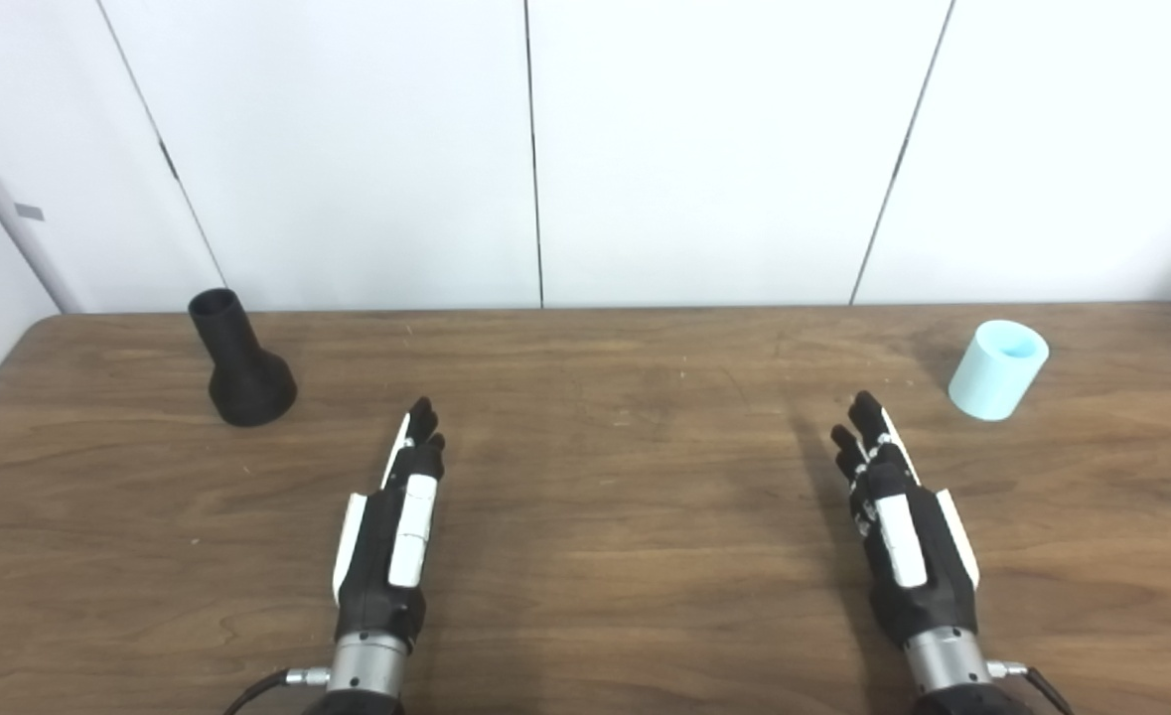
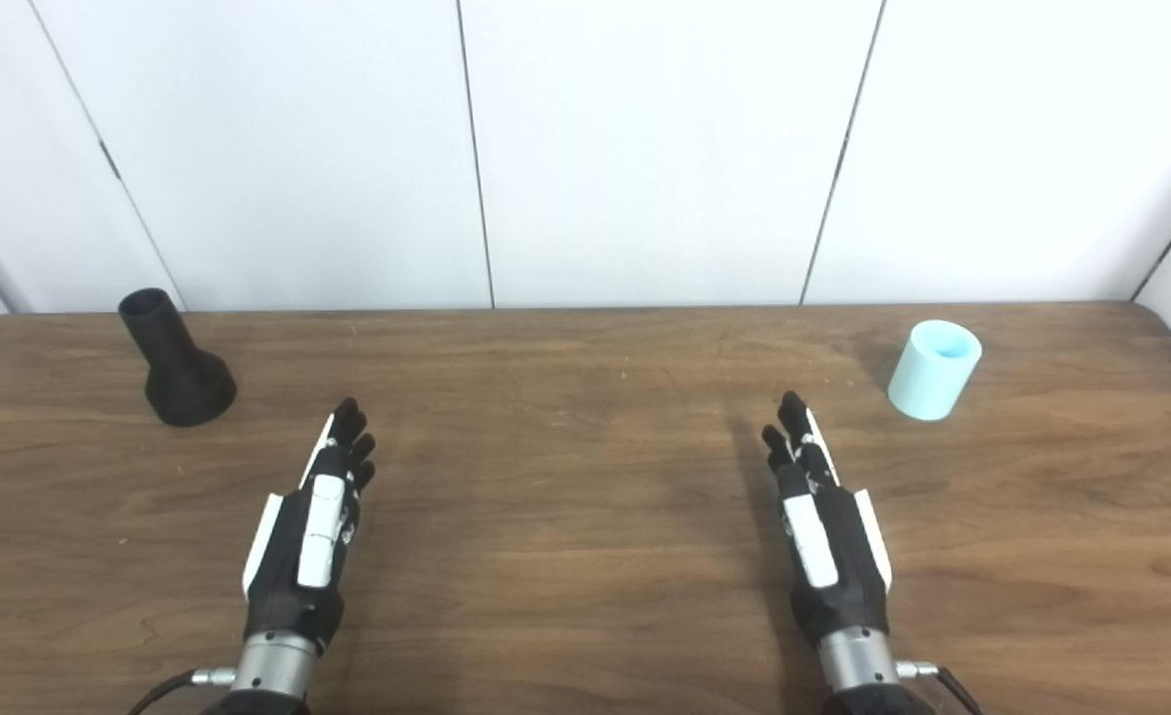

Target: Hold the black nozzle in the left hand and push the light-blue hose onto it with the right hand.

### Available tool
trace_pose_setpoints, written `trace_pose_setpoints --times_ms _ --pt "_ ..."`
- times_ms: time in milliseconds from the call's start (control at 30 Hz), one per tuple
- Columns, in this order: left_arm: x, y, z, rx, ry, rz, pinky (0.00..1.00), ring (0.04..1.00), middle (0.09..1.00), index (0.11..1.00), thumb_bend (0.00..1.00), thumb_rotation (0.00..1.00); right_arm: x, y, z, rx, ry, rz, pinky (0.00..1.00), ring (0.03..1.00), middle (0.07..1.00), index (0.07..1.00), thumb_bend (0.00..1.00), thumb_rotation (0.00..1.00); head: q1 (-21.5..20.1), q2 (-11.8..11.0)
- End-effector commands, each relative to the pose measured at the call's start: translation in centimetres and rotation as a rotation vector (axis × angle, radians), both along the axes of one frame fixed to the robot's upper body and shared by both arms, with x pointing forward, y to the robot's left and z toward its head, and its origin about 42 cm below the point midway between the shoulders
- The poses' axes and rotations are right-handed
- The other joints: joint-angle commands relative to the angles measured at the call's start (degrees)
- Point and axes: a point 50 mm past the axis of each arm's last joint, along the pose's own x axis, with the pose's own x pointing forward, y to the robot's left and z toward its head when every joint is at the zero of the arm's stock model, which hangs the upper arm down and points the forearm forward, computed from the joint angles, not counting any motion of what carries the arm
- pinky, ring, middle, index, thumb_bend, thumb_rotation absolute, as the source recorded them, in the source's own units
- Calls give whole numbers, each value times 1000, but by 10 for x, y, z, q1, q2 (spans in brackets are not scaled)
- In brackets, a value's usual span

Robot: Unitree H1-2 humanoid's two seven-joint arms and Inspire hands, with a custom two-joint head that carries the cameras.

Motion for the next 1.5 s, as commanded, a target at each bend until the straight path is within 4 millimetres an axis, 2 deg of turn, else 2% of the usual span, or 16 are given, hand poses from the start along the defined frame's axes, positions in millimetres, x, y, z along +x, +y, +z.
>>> trace_pose_setpoints --times_ms 0,1467 --pt "7 -4 17 -15 -75 -5 1000 1000 1000 1000 653 964 7 1 18 -3 -74 -3 1000 974 995 981 663 828 1 0" --pt "6 -5 19 -11 -63 -9 1000 1000 1000 1000 649 966 8 1 19 -7 -67 -15 991 958 986 956 667 823 2 1"
